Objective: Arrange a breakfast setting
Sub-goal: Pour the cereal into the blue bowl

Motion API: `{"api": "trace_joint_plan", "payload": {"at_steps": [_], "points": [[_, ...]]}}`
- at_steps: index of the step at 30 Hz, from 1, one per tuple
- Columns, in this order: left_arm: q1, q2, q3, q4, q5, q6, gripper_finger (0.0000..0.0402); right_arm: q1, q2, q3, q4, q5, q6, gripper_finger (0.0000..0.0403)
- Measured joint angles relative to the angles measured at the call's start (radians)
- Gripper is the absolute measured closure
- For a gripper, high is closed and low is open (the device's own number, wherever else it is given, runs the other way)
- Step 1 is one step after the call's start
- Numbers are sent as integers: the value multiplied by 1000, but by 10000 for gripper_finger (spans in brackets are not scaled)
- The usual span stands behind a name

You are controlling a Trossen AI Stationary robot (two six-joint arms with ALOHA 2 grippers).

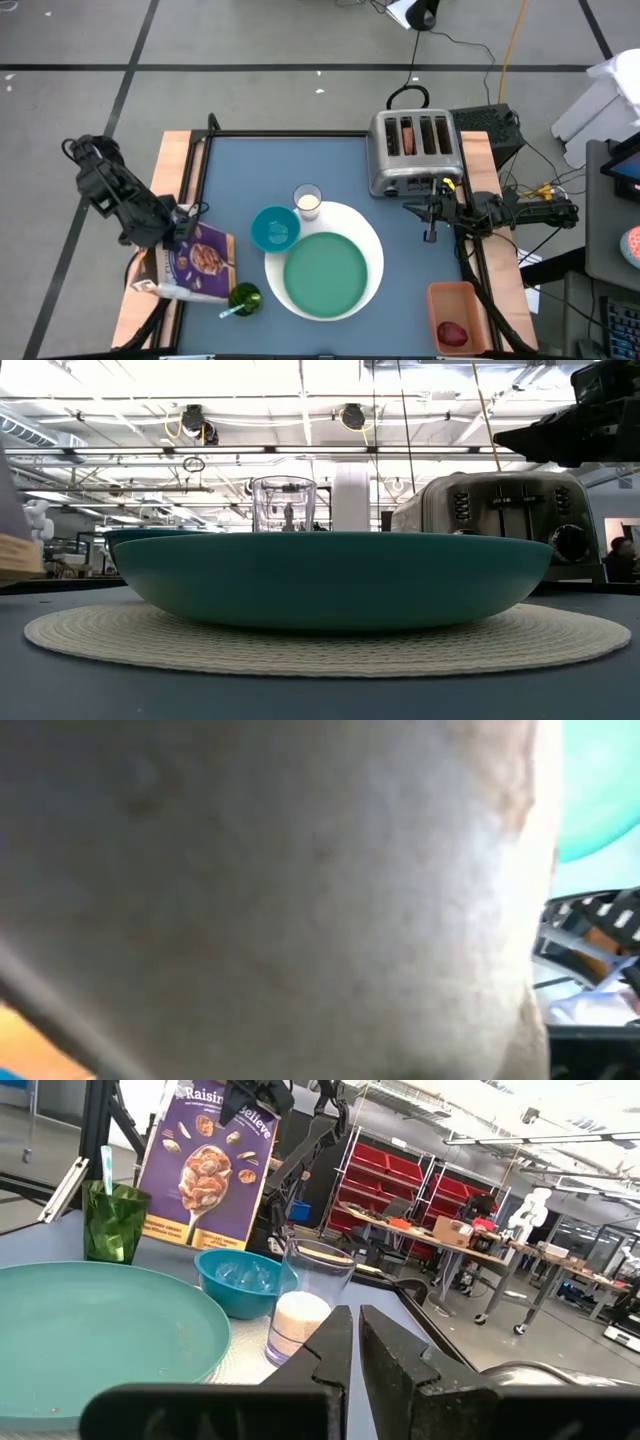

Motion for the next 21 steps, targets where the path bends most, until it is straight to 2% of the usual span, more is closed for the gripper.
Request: {"api": "trace_joint_plan", "payload": {"at_steps": [11,21], "points": [[0,-61,0,1,-22,-5,396,0,0,0,0,0,2,385],[15,-114,0,0,-88,-6,396,0,0,0,0,0,2,385]]}}
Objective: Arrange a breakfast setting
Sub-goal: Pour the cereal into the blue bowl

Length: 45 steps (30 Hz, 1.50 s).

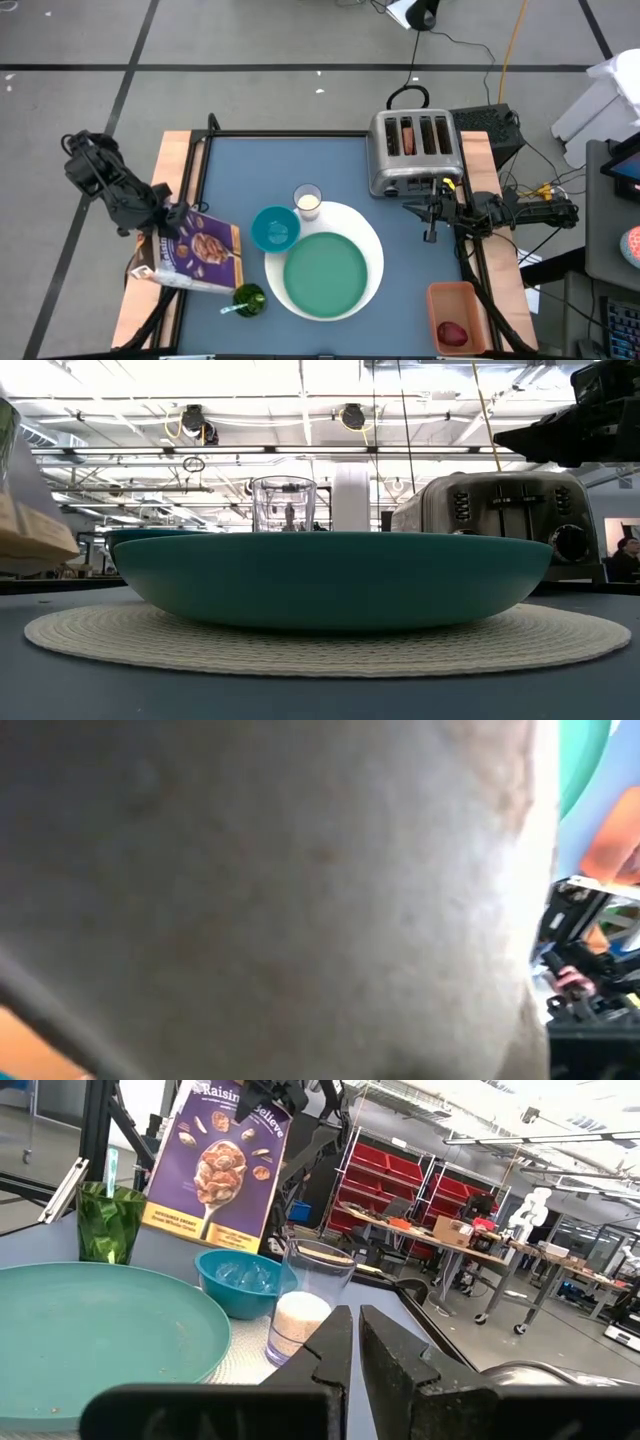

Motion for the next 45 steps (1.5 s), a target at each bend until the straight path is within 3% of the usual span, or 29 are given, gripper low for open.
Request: {"api": "trace_joint_plan", "payload": {"at_steps": [15,23,31,34,39,45], "points": [[59,-49,0,0,-8,3,396,0,0,0,0,0,0,385],[92,-96,0,0,-133,28,396,0,0,0,0,0,0,385],[114,-100,1,-1,-140,88,396,0,0,0,0,0,0,385],[121,-100,2,-1,-190,125,396,0,0,0,0,0,2,385],[134,-100,4,0,-279,187,396,0,0,0,11,0,100,385],[141,-97,4,6,-285,257,396,0,0,0,126,1,275,372]]}}
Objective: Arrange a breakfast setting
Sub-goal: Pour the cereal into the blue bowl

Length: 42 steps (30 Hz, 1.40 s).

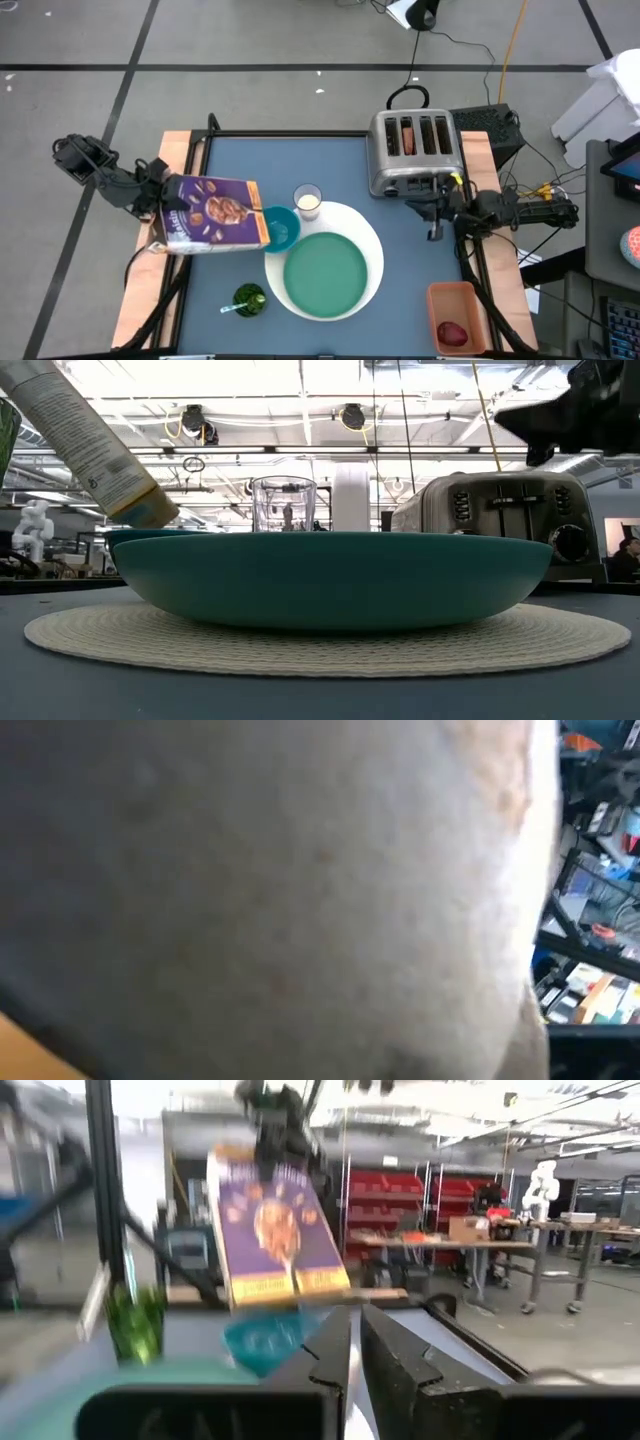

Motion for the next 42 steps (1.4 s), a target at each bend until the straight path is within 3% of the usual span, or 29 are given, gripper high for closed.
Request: {"api": "trace_joint_plan", "payload": {"at_steps": [4,12,17,23,27,36,42], "points": [[0,15,7,20,-2,50,396,0,0,2,83,1,75,320],[0,135,139,27,-2,204,396,0,0,31,105,6,236,161],[0,229,236,28,-2,311,396,0,0,35,108,3,336,101],[0,347,337,43,-2,449,396,0,2,36,134,-17,448,81],[0,410,404,74,-3,538,396,1,47,36,253,-65,455,84],[0,527,517,91,-27,693,396,1,293,37,465,-80,458,84],[0,565,552,189,-85,791,396,1,450,37,635,-80,474,84]]}}
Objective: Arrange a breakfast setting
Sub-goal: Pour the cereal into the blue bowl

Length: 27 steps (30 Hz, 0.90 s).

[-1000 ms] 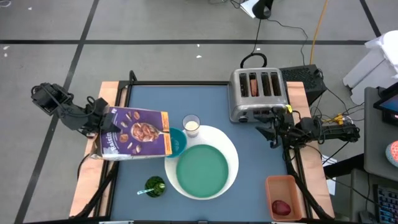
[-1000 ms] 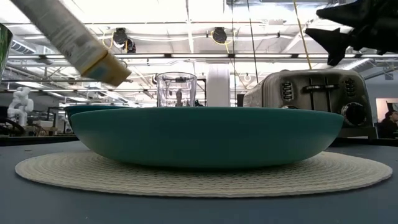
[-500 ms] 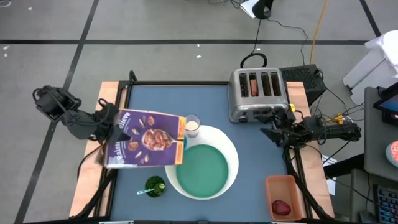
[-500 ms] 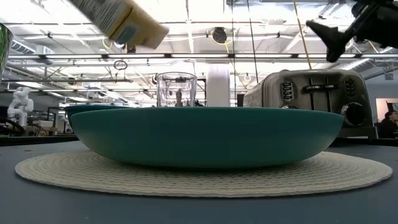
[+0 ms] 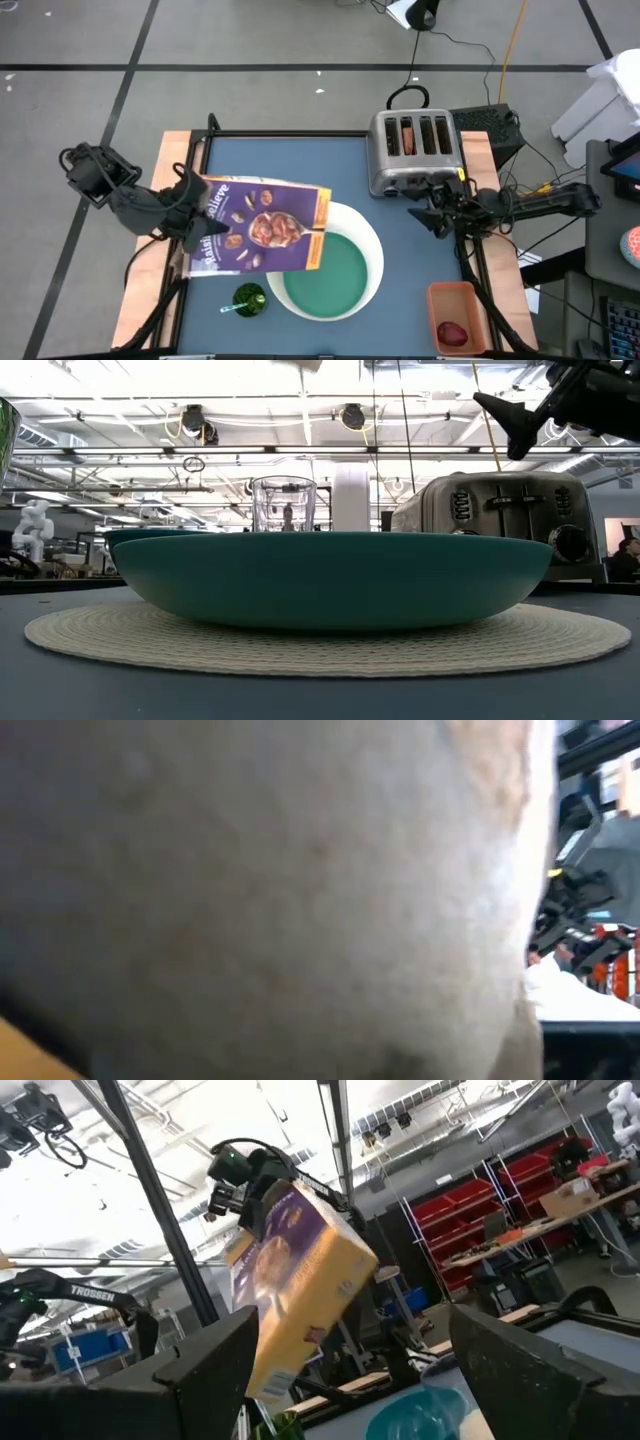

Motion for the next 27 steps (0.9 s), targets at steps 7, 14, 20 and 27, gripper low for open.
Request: {"api": "trace_joint_plan", "payload": {"at_steps": [7,14,20,27], "points": [[34,24,8,125,-63,138,396,0,135,0,136,-3,61,85],[110,42,8,236,-64,304,396,0,262,58,156,-44,88,85],[164,54,8,249,-64,382,396,0,380,168,159,-81,84,85],[188,74,9,284,-48,475,396,0,491,261,158,-82,82,85]]}}
